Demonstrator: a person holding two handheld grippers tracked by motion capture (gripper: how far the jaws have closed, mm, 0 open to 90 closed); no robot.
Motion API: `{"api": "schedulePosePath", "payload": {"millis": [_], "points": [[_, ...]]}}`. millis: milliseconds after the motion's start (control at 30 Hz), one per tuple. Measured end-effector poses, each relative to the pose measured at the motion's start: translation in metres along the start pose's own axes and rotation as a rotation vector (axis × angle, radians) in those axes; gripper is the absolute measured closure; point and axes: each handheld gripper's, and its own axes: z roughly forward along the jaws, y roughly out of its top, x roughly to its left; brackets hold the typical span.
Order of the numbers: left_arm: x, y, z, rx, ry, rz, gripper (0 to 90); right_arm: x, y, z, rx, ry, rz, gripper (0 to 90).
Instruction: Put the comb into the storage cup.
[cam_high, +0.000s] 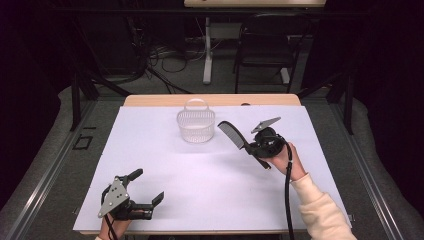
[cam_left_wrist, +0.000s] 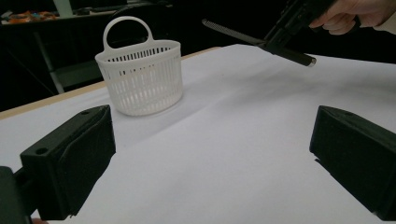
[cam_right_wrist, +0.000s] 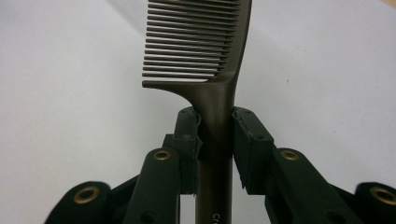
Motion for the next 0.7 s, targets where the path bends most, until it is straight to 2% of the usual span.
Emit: {"api": "schedulePosePath", "payload": {"millis": [700], "points": [[0.0, -0.0003, 0.0003, 0.002, -0.001, -0.001, 0.4, 0.0024, 0.0036, -0.0037, -0.106, -0.024, 0.018, 72.5]]}}
